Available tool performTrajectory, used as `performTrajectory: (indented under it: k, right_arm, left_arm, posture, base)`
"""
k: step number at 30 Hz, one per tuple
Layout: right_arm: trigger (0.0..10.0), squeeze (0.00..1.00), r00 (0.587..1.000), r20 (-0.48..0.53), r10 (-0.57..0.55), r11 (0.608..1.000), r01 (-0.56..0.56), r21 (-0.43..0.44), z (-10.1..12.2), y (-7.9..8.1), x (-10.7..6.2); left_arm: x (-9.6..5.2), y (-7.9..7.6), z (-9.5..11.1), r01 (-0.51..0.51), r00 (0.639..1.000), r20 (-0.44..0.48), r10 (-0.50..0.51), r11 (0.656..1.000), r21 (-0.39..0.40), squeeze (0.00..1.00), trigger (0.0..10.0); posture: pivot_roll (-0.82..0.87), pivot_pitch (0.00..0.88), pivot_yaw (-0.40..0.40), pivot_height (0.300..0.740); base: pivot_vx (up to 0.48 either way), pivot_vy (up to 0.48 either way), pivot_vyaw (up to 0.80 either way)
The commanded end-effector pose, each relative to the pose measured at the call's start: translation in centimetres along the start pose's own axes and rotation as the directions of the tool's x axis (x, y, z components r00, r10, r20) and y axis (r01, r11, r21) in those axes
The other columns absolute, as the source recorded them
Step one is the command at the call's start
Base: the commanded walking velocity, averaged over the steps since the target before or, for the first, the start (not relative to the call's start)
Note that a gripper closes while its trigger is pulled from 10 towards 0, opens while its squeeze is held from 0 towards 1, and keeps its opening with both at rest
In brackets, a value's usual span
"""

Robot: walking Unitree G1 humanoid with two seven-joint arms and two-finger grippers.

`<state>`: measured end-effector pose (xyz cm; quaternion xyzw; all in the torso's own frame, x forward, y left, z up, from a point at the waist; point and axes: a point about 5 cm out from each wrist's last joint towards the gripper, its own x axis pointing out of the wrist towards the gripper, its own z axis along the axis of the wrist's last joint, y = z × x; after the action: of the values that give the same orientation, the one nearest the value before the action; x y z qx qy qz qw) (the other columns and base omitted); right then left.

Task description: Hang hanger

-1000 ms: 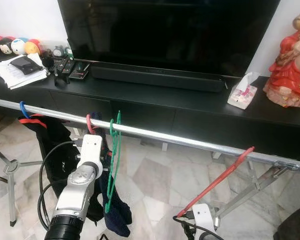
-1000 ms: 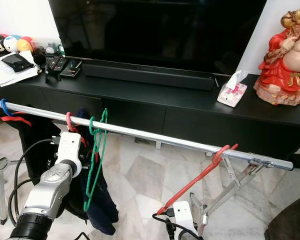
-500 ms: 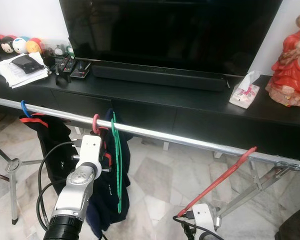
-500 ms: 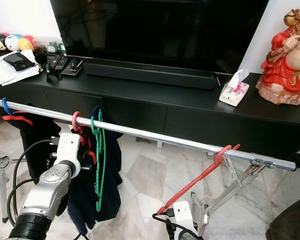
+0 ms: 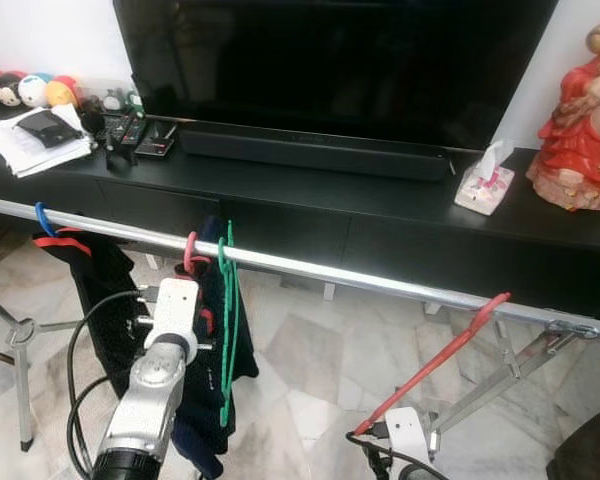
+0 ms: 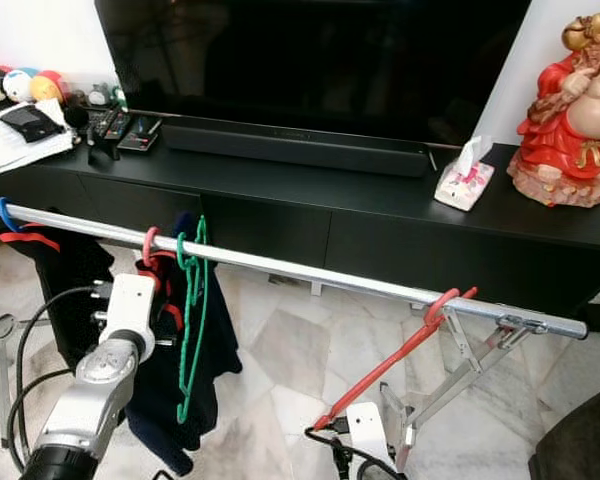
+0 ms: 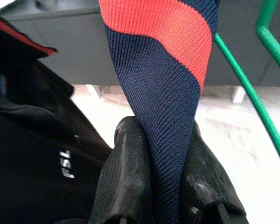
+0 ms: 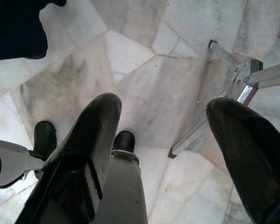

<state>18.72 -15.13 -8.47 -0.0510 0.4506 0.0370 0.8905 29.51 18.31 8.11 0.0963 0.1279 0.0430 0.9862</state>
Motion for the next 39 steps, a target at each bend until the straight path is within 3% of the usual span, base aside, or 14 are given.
performTrajectory:
  k: [1, 7, 15, 24, 39]
  right_arm:
    - [10.0, 0.00, 1.000, -0.008, -0.004, 1.000, 0.004, 0.008, -0.2, -0.1, 0.0]
    - [10.0, 0.00, 1.000, -0.008, -0.004, 1.000, 0.004, 0.008, -0.3, -0.1, -0.1]
    - [10.0, 0.00, 1.000, -0.009, -0.005, 1.000, 0.006, 0.007, -0.4, -0.2, -0.1]
    - [10.0, 0.00, 1.000, -0.009, -0.008, 1.000, 0.008, 0.005, -0.3, -0.3, 0.0]
    - [10.0, 0.00, 1.000, -0.007, -0.010, 1.000, 0.010, 0.006, -0.2, -0.3, 0.0]
  left_arm:
    - [-0.4, 1.0, 1.4, -0.050, 0.993, 0.105, 0.048, 0.998, 0.023, 0.00, 10.0]
    - [-1.5, 1.7, 1.1, -0.081, 0.983, 0.168, 0.071, 0.995, 0.051, 0.00, 10.0]
    - [-3.3, 1.6, -0.1, -0.036, 0.974, 0.227, 0.018, 0.996, 0.079, 0.00, 10.0]
    - [-5.3, 1.9, -3.2, -0.053, 0.981, 0.191, 0.033, 0.994, 0.099, 0.00, 10.0]
    - [-5.0, 1.2, -2.7, -0.047, 0.973, 0.229, 0.030, 0.996, 0.070, 0.00, 10.0]
  posture:
    - [-0.03, 0.024, -0.037, 0.740]
    - [-0.03, 0.017, -0.037, 0.740]
    - [-0.02, 0.015, -0.039, 0.740]
    - [-0.02, 0.027, -0.047, 0.740]
    - [-0.02, 0.037, -0.048, 0.740]
  base:
    - [0.000, 0.000, 0.00]
    - [0.000, 0.000, 0.00]
    - [0.000, 0.000, 0.00]
    - [0.000, 0.000, 0.00]
    - [0.000, 0.000, 0.00]
